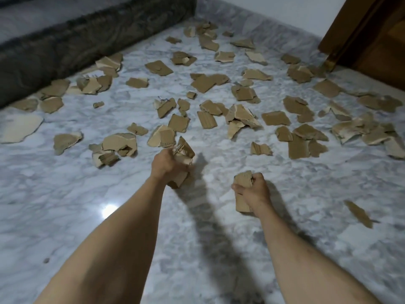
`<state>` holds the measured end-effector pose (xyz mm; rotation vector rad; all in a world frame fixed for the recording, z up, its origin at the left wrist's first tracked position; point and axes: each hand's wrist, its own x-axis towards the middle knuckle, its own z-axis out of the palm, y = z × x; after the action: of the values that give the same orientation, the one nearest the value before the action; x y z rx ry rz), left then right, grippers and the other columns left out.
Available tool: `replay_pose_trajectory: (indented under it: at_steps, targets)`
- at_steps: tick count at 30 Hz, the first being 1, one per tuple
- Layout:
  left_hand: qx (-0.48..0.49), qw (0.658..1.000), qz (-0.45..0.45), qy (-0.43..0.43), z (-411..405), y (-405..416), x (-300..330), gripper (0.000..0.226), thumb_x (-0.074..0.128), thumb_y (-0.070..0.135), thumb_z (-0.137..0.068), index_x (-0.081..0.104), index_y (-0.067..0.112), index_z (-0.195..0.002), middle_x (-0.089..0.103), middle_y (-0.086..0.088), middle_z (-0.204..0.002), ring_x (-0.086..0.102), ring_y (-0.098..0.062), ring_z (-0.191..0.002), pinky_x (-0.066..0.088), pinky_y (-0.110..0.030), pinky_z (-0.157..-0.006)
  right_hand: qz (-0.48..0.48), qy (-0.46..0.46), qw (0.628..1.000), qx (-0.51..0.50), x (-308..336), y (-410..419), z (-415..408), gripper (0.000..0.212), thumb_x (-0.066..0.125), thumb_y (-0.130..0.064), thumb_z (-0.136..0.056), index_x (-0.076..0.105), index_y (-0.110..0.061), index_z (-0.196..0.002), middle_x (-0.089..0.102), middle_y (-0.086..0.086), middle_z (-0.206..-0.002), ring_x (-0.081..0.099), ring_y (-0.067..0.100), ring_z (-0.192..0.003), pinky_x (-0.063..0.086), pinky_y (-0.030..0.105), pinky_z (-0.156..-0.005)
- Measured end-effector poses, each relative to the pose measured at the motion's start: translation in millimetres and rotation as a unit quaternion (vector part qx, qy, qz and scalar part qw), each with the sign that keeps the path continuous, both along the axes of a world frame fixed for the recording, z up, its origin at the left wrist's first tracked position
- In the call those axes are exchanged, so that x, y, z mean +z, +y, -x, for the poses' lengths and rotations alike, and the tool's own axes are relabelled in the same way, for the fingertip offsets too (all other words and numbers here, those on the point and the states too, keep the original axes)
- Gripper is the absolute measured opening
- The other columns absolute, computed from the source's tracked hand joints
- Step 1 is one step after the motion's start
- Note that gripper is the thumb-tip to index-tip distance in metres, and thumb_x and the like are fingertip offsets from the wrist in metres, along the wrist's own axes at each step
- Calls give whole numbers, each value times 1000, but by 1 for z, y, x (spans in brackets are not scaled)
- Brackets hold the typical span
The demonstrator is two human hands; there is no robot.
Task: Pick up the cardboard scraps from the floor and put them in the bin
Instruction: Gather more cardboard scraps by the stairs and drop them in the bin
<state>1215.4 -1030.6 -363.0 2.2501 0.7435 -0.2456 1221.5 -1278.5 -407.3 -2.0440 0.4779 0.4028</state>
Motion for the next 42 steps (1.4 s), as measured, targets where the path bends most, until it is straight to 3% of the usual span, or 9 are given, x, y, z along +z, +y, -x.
replay_pose_trajectory:
  at_steps: [4, 10, 13, 17, 22, 29, 35, 38, 42]
  targets:
    - [57, 995, 50, 68, 52, 41, 1, 32, 81, 22, -78, 64, -1, -92, 62, -16, -92, 58, -30, -86, 44, -36, -71, -74, 4, 997, 15, 6, 50, -20, 56, 88, -22, -74, 52, -12, -117, 61, 7, -112, 61, 27, -95, 52, 37, -69]
    - [201, 950, -39, 236, 134, 60, -17, 61, 79, 48, -77, 53, 14, -120, 35, -12, -134, 33, -38, -132, 39, -42, -101, -60, -64, 986, 139, 34, 153, -45, 58, 84, -17, -78, 53, -7, -125, 58, 6, -112, 53, 20, -96, 41, 27, -74]
    - [232, 952, -23, 201, 142, 60, -35, 44, 71, 31, -87, 55, 9, -121, 28, -14, -139, 34, -42, -130, 44, -43, -96, -21, -71, 981, 182, 37, 187, -59, 65, 85, -19, -77, 49, -9, -130, 61, 10, -125, 58, 24, -106, 42, 30, -76]
    - [232, 961, -3, 150, 147, 65, -46, 32, 73, 26, -83, 58, 10, -106, 51, -13, -122, 57, -30, -92, 42, -30, -72, 100, 6, 960, 261, 20, 204, -58, 88, 86, -20, -76, 33, -6, -146, 45, 17, -145, 47, 34, -131, 44, 38, -97]
    - [217, 965, 7, 144, 140, 74, -42, 31, 77, 23, -77, 59, 12, -99, 61, -5, -97, 54, -25, -84, 39, -28, -62, 180, 10, 960, 213, 7, 204, -45, 71, 88, -27, -72, 47, -6, -126, 24, 15, -143, 36, 37, -126, 44, 41, -102]
    - [199, 970, 109, 84, 100, 102, -14, 56, 87, 30, -51, 64, 15, -100, 70, -10, -103, 66, -33, -98, 58, -43, -86, 33, -6, 978, 208, 6, 194, -29, 57, 84, -12, -77, 41, -4, -114, 54, 13, -115, 53, 26, -96, 42, 33, -70]
    - [145, 987, 74, -19, 34, 151, -5, 61, 79, 35, -47, 71, 15, -104, 74, -11, -101, 68, -31, -98, 58, -43, -85, -116, -64, 981, 140, 23, 214, -71, 60, 88, -17, -73, 43, -18, -112, 59, 2, -113, 60, 26, -107, 51, 39, -86]
    - [93, 994, 50, -22, -12, 172, 4, 70, 86, 33, -65, 59, 12, -126, 68, -15, -121, 63, -33, -110, 53, -40, -90, -99, -80, 972, 196, 34, 239, -100, 81, 88, -11, -72, 37, -15, -135, 53, 8, -133, 53, 25, -121, 46, 34, -96]
    - [35, 992, -4, 124, -45, 188, -15, 117, 84, 27, -78, 1, 0, -157, 47, -22, -147, 50, -36, -131, 44, -37, -95, 22, -36, 956, 291, 22, 270, -120, 117, 89, -16, -71, 10, -14, -157, 32, 11, -157, 34, 28, -142, 36, 32, -106]
